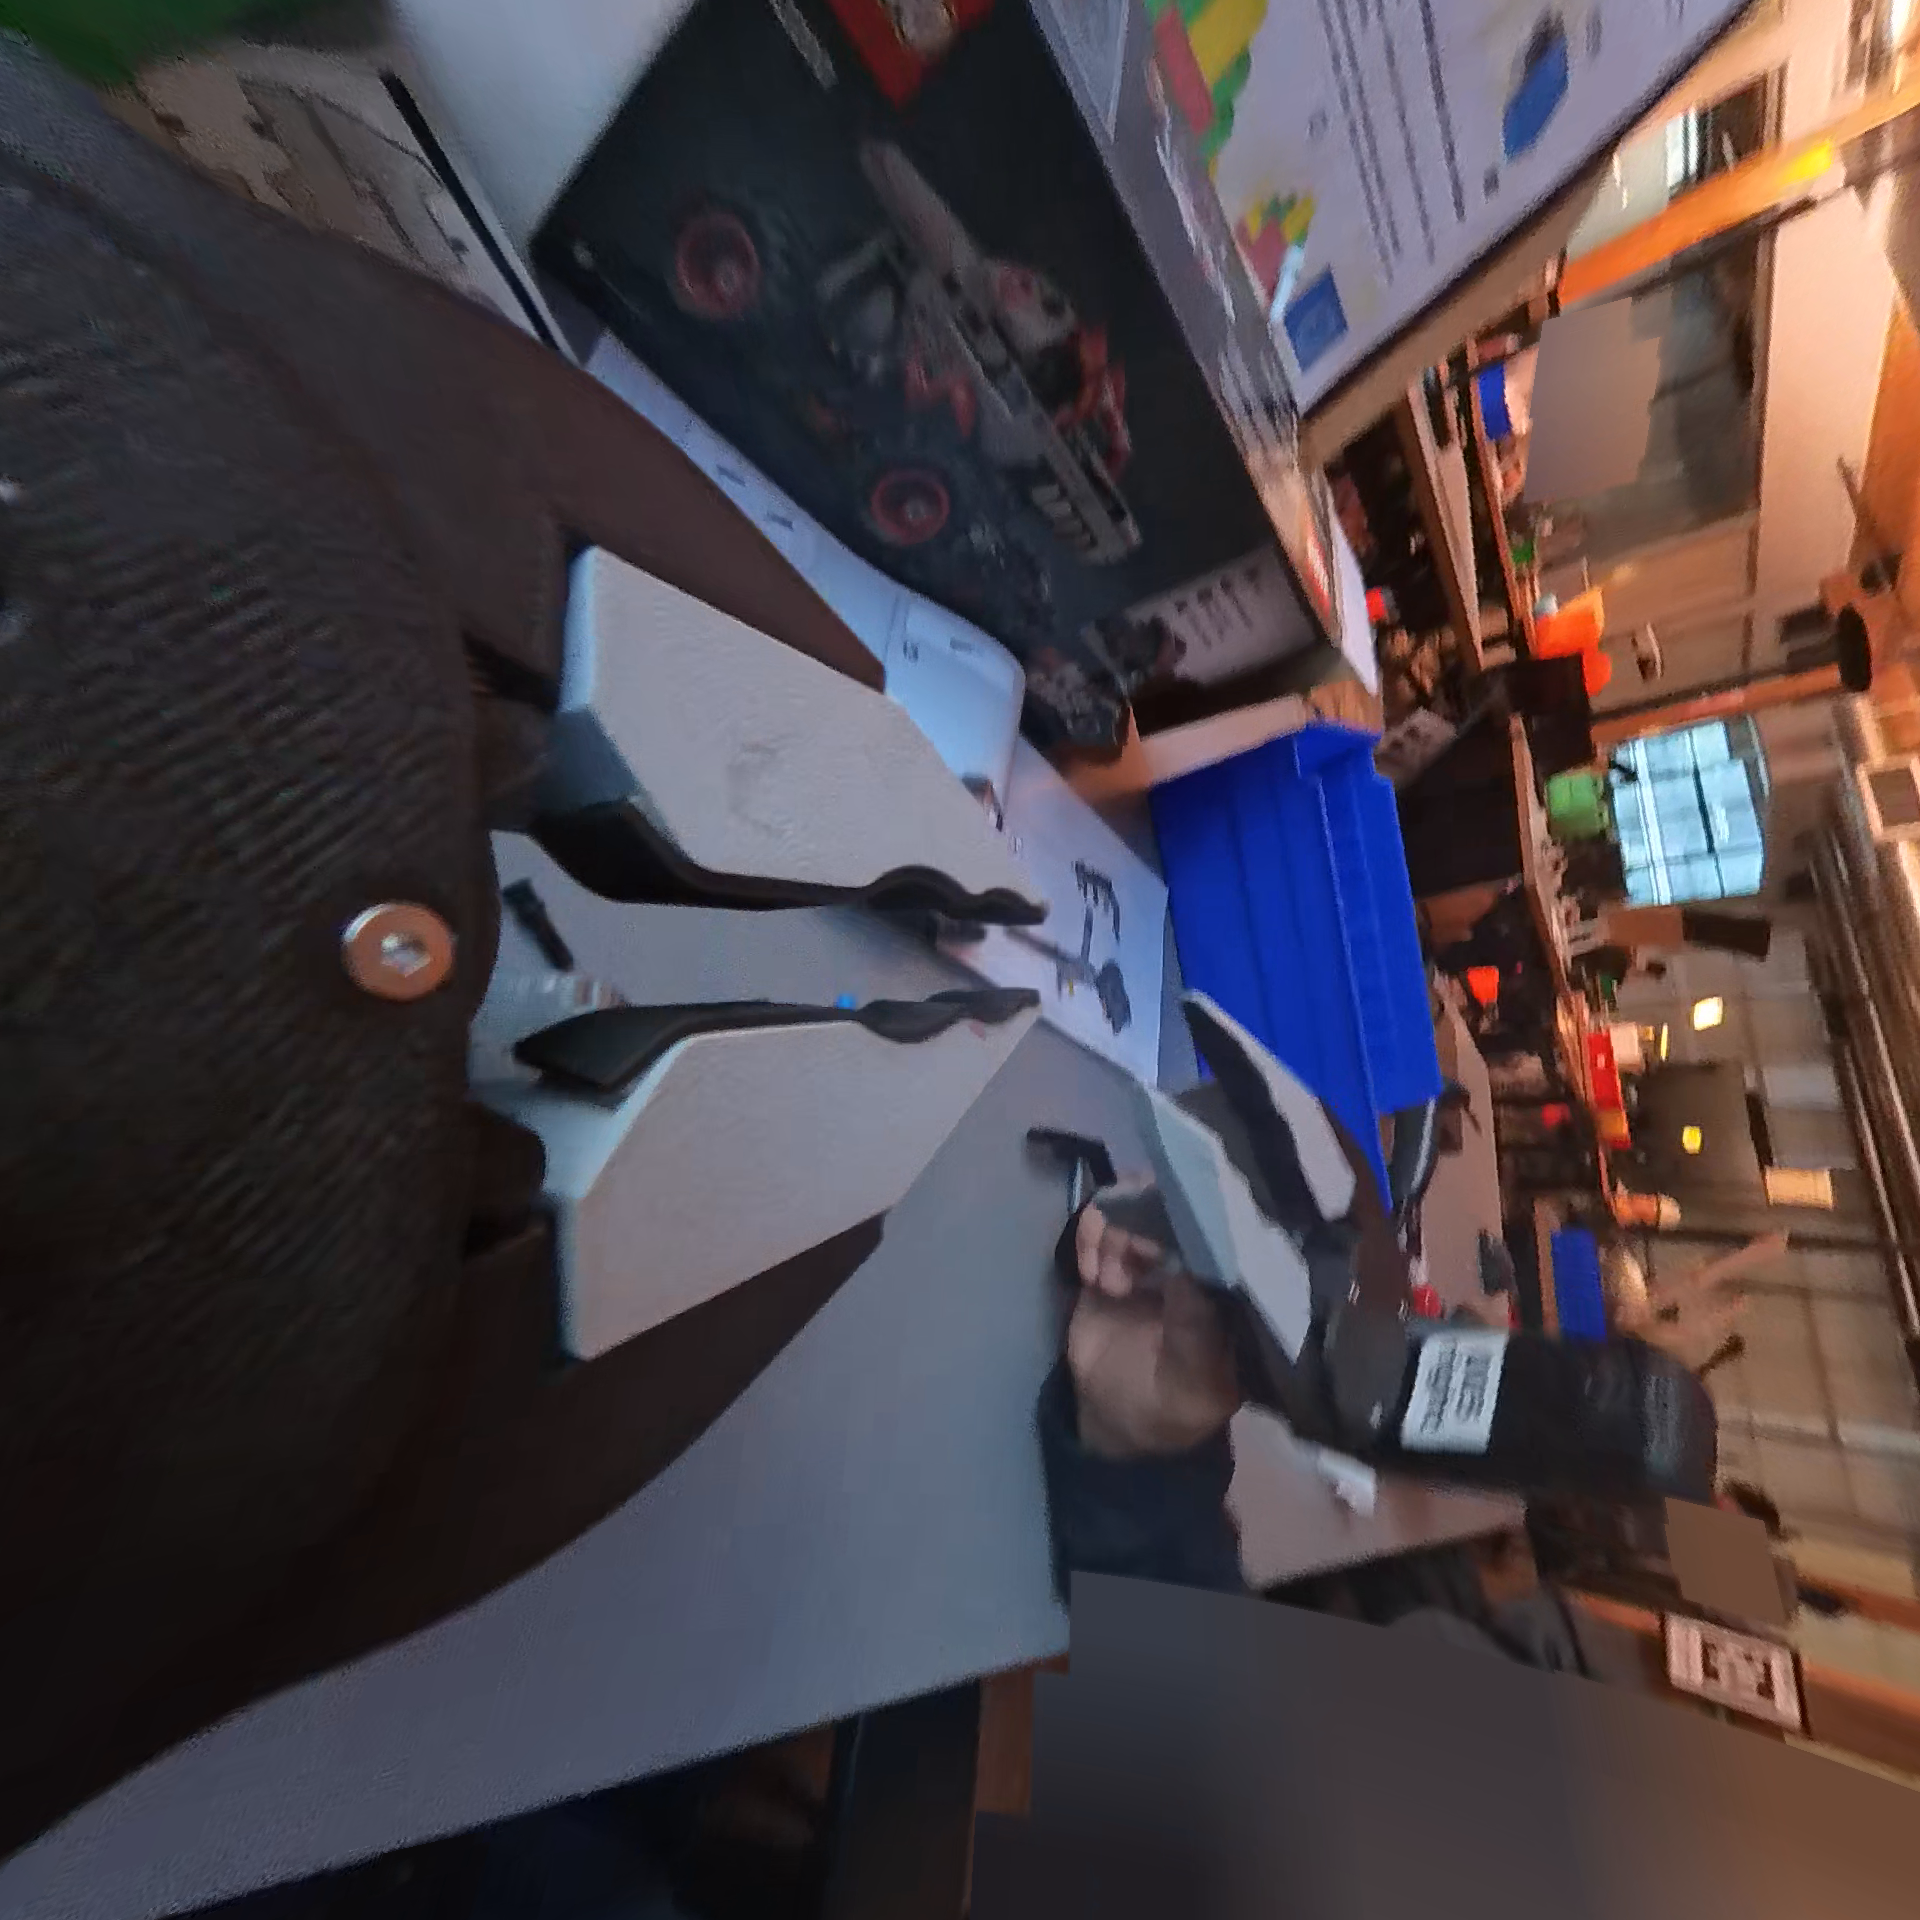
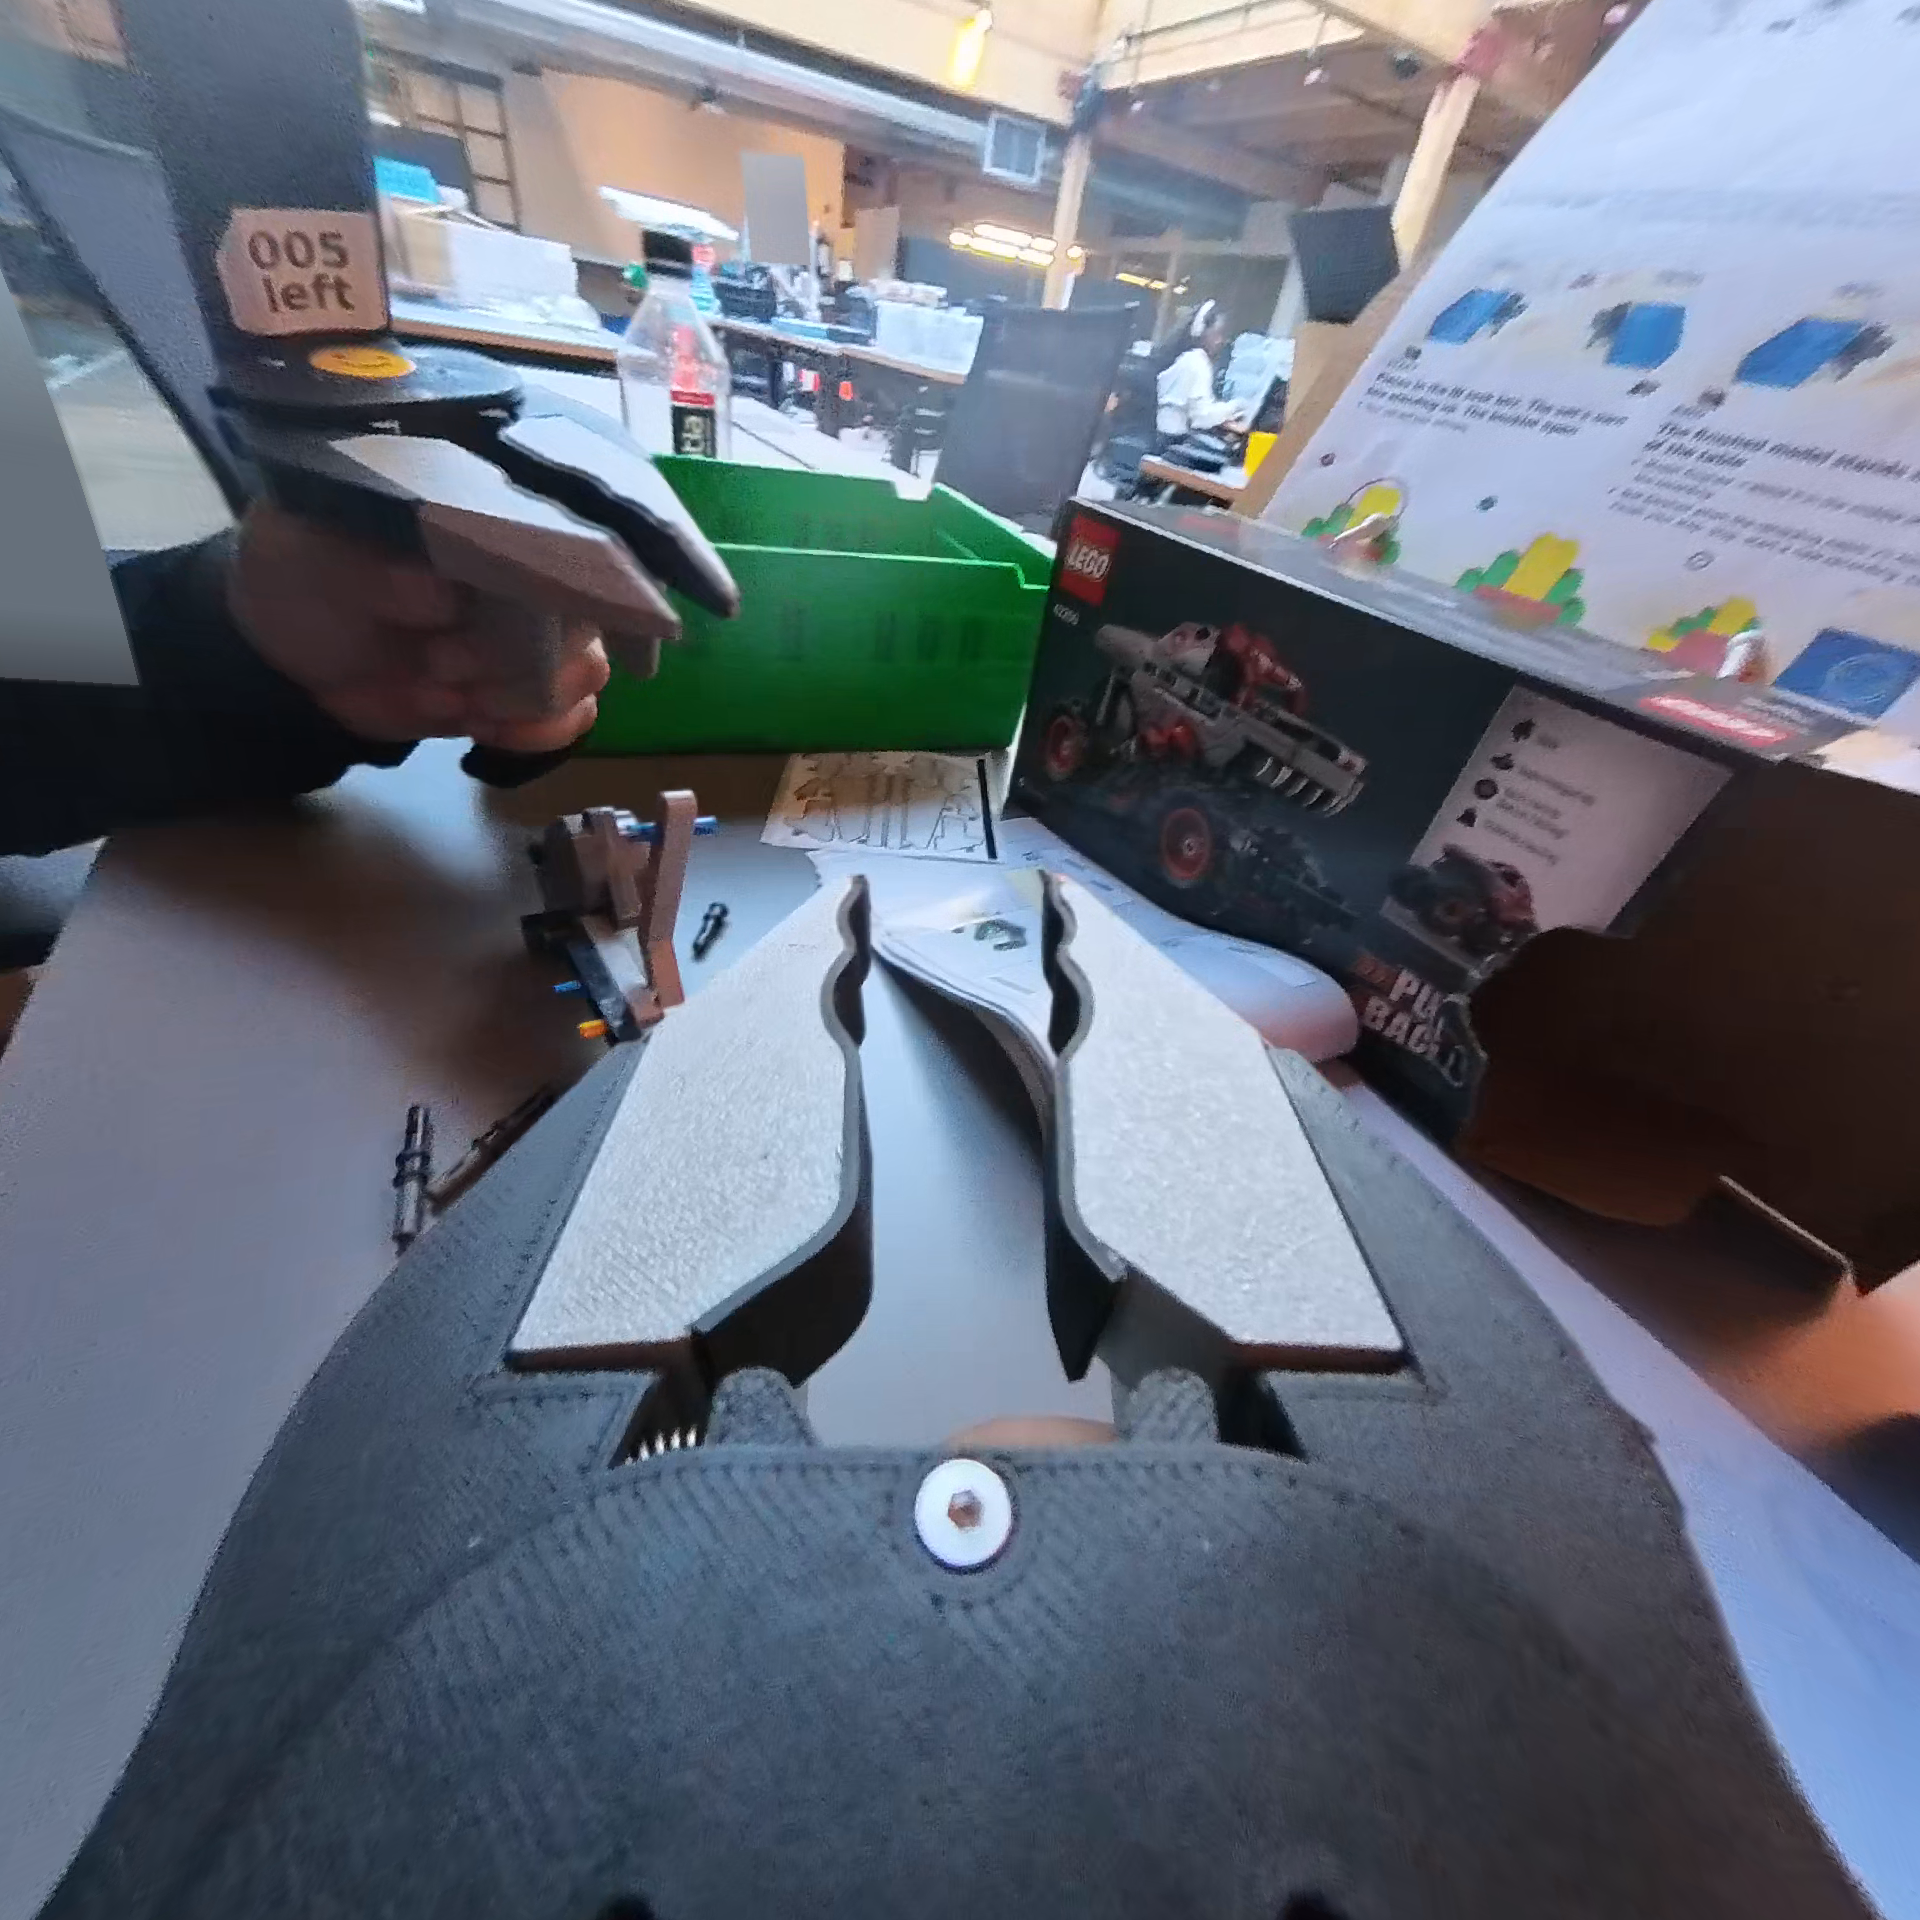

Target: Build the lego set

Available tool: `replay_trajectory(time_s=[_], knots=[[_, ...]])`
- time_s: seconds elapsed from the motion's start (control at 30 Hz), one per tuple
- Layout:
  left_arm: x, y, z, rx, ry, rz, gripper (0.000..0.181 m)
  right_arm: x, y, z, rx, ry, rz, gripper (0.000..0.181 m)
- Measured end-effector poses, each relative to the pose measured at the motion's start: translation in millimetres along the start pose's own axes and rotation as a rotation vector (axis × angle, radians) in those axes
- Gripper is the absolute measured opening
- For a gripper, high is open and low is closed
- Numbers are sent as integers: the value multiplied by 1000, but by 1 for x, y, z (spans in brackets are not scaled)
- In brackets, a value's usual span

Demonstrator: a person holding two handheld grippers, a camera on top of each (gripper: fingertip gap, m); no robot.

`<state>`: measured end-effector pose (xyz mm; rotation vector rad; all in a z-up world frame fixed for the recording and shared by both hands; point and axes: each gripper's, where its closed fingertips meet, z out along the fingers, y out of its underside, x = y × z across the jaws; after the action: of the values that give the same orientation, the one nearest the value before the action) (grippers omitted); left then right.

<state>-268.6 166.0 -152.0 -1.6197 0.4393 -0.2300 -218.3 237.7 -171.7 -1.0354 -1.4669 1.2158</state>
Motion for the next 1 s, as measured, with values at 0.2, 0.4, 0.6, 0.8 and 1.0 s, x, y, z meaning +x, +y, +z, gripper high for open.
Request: replay_trajectory(time_s=[0.2, 0.4, 0.6, 0.8, 1.0], knots=[[-33, -19, 11, -57, -66, -27, 24, -7, -6, 16, 48, -13, 91, 30], [-45, -15, 28, -102, -72, 32, 25, -13, -11, 30, 65, -16, 86, 26], [-30, -7, 18, -72, -20, 20, 16, -21, -11, 34, 82, -115, 155, 26], [-31, 4, 19, -113, -28, -81, 16, -18, -11, 42, 79, -136, 186, 26], [-43, 3, 16, -87, -78, -107, 13, -22, -9, 41, 56, -173, 158, 22]])
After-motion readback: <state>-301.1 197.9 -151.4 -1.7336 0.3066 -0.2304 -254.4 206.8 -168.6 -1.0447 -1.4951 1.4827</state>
